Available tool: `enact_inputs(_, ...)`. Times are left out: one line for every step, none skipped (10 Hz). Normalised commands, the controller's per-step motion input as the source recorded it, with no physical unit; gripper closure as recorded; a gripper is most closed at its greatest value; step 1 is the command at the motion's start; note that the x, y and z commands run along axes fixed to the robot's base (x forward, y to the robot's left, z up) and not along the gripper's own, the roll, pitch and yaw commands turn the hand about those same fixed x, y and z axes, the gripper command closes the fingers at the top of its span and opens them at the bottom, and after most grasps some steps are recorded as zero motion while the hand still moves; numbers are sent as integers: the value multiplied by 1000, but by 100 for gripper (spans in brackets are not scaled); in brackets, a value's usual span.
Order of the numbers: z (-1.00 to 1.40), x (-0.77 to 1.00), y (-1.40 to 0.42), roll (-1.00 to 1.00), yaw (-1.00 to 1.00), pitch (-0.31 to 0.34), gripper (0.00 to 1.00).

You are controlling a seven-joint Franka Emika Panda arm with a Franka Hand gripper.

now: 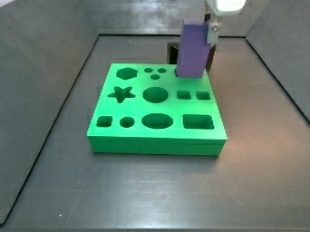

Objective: Insert the arch object.

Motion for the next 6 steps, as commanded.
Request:
enact_inputs(-194,-6,-57,81,0,-57,100)
enact_inputs(-169,-86,-91,144,0,-20,100)
enact_inputs(-131,-131,-77,149,0,0,100)
enact_inputs(-214,-89,-11,0,0,16,100)
enact_inputs(-200,-200,0,-87,-106,-14,100)
enact_inputs(-206,-157,0,-9,-154,144,100)
